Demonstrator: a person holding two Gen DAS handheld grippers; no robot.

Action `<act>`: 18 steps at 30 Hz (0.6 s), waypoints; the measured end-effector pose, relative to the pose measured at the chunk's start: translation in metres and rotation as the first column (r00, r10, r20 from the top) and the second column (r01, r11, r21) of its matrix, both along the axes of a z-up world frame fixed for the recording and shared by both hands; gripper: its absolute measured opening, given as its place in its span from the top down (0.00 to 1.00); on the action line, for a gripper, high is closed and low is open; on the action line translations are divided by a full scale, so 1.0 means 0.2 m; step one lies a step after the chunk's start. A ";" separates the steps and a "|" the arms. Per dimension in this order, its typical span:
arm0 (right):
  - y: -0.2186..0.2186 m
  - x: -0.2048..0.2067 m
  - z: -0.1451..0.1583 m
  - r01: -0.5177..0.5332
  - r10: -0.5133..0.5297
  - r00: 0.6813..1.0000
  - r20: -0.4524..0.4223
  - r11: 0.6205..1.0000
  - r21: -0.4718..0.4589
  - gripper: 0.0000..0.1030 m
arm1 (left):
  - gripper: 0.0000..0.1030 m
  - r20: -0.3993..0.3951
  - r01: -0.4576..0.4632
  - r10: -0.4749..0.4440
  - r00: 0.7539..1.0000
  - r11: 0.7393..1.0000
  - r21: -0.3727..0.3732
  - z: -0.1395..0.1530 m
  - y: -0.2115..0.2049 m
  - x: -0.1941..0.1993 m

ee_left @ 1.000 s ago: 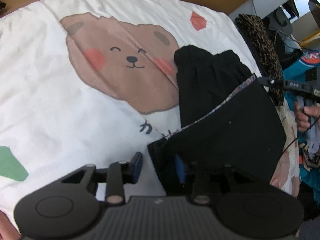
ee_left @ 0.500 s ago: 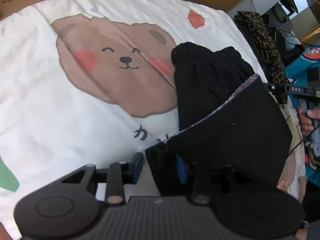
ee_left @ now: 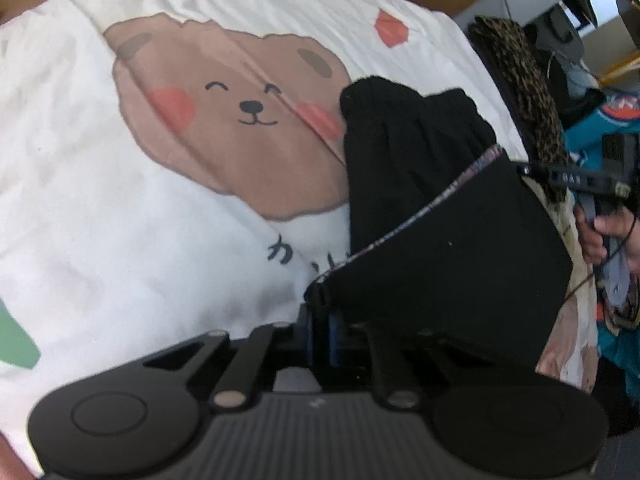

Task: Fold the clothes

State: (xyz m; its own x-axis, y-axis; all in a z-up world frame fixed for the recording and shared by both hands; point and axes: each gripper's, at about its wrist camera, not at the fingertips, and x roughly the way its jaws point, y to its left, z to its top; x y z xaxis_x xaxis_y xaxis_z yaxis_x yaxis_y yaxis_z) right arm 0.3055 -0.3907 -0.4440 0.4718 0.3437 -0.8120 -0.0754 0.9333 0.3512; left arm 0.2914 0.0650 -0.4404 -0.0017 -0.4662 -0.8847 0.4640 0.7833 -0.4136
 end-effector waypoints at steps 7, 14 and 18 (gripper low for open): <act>0.07 0.04 0.00 -0.077 0.078 0.997 0.016 0.995 -0.060 0.70 | 0.93 -0.017 0.016 -0.016 1.000 1.000 0.013 0.00 0.02 -0.01; 0.13 0.10 -0.03 -0.123 0.124 0.992 -0.003 0.986 -0.109 0.69 | 0.93 -0.012 0.023 -0.023 1.000 1.000 0.016 0.00 0.00 -0.01; 0.14 0.09 0.00 -0.127 0.129 0.992 0.009 0.985 -0.119 0.88 | 0.93 -0.008 0.029 -0.029 1.000 1.000 0.012 0.01 0.02 0.00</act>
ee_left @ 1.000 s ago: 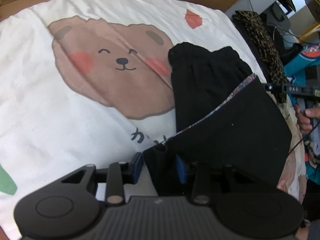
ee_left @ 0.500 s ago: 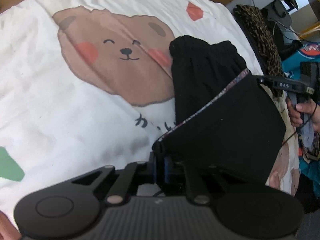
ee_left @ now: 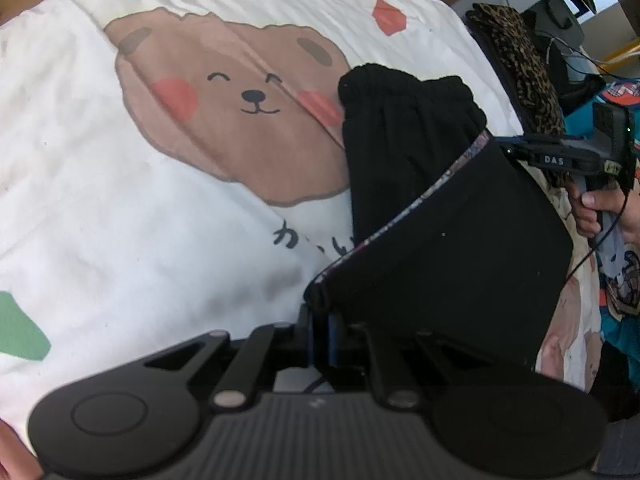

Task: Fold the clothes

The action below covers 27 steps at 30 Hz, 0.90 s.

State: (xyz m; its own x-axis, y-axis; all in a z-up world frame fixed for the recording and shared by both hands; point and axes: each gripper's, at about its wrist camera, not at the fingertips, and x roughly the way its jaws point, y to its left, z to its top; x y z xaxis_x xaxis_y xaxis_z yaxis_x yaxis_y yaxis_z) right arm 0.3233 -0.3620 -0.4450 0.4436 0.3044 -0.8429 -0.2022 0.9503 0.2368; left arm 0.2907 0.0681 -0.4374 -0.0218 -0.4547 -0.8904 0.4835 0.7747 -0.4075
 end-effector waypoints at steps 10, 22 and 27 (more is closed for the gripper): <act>-0.08 -0.10 0.20 0.082 -0.084 0.992 0.089 0.996 0.026 0.93 | 0.94 0.014 -0.025 0.026 1.000 0.996 -0.082 0.13 0.08 0.00; -0.20 -0.24 0.49 0.174 -0.188 0.969 0.161 0.980 0.098 0.93 | 0.94 0.113 -0.018 0.040 0.993 0.981 -0.191 0.38 0.04 0.07; -0.24 -0.25 0.54 0.200 -0.218 0.959 0.179 0.973 0.111 0.93 | 0.94 0.139 -0.031 0.060 0.989 0.979 -0.202 0.43 0.03 0.12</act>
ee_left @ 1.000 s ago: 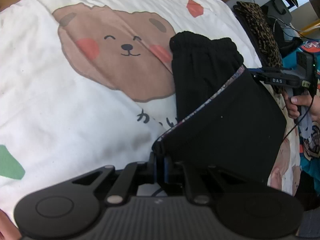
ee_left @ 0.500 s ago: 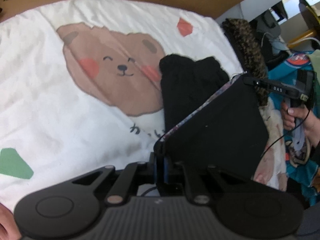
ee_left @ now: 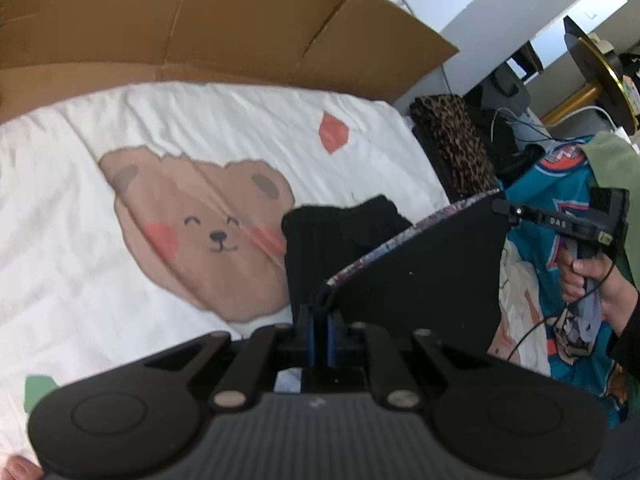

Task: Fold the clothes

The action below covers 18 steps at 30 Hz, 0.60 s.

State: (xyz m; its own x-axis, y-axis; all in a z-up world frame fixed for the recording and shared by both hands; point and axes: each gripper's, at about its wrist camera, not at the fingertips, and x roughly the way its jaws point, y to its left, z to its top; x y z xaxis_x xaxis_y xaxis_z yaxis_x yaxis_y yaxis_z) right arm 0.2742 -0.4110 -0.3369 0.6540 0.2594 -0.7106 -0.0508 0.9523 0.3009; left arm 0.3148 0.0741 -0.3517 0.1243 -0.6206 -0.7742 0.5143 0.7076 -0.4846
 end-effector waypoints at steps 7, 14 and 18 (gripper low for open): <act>-0.02 0.03 -0.02 0.038 -0.038 0.999 0.000 0.999 -0.023 0.93 | 0.94 0.031 -0.010 0.009 0.999 1.000 0.006 -0.01 -0.08 0.10; -0.05 0.07 -0.08 0.070 -0.071 0.997 -0.019 0.997 -0.043 0.93 | 0.94 0.032 -0.013 0.012 0.999 0.999 0.034 -0.09 -0.15 0.19; -0.05 0.12 -0.11 0.082 -0.083 0.996 -0.028 0.995 -0.054 0.93 | 0.94 0.032 -0.012 0.010 0.999 0.998 0.057 -0.11 -0.18 0.24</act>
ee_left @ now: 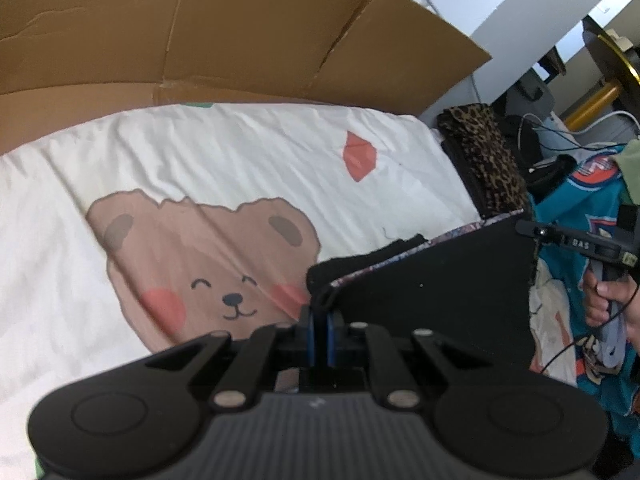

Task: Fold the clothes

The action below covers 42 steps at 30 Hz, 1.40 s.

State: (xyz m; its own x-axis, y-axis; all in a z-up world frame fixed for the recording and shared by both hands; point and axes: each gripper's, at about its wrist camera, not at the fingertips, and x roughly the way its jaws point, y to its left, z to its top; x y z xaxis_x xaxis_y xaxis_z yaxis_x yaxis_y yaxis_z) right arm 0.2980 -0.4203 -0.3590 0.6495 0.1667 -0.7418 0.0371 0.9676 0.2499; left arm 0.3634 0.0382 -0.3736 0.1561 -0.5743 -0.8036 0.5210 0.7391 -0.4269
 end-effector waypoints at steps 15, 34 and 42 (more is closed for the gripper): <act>0.05 0.15 -0.16 0.006 -0.011 0.997 -0.082 0.998 -0.061 0.93 | 0.94 -0.020 0.020 -0.019 1.000 0.997 0.076 -0.13 -0.05 0.10; 0.15 0.11 -0.17 -0.003 0.000 1.000 -0.023 0.991 -0.136 0.81 | 0.88 0.079 -0.048 0.037 0.996 0.988 0.144 -0.15 -0.05 0.08; 0.37 0.09 -0.08 -0.142 0.143 0.990 0.012 0.989 -0.046 0.81 | 0.88 0.135 0.036 -0.047 0.990 0.996 0.087 -0.03 -0.19 -0.01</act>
